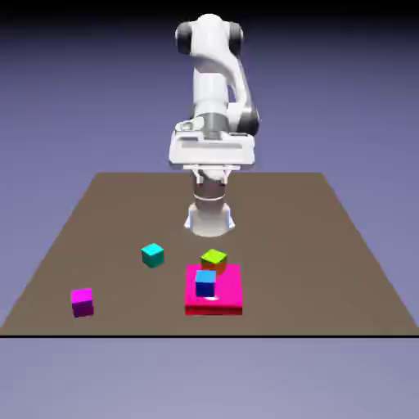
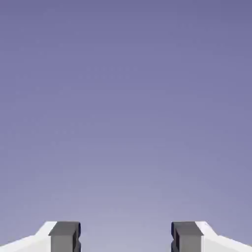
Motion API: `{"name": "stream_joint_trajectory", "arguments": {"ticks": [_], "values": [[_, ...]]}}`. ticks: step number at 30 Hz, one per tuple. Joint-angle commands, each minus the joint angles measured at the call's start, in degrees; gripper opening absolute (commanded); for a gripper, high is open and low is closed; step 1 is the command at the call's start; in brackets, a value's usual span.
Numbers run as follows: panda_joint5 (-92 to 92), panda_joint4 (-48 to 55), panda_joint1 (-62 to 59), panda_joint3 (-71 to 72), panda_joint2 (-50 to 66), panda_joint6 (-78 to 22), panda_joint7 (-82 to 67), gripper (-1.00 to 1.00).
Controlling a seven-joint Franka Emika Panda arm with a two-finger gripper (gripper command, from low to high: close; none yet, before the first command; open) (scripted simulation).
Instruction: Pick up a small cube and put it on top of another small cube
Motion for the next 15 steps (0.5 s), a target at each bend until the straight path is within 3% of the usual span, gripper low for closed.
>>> {"name": "stream_joint_trajectory", "arguments": {"ticks": [1, 15], "values": [[2.5, 0.27, -0.95, 0.58, 0.91, 0.67, -0.4, 0.0], [37.38, 4.11, -14.23, 8.75, 13.62, 10.05, -6.02, 0.0]]}}
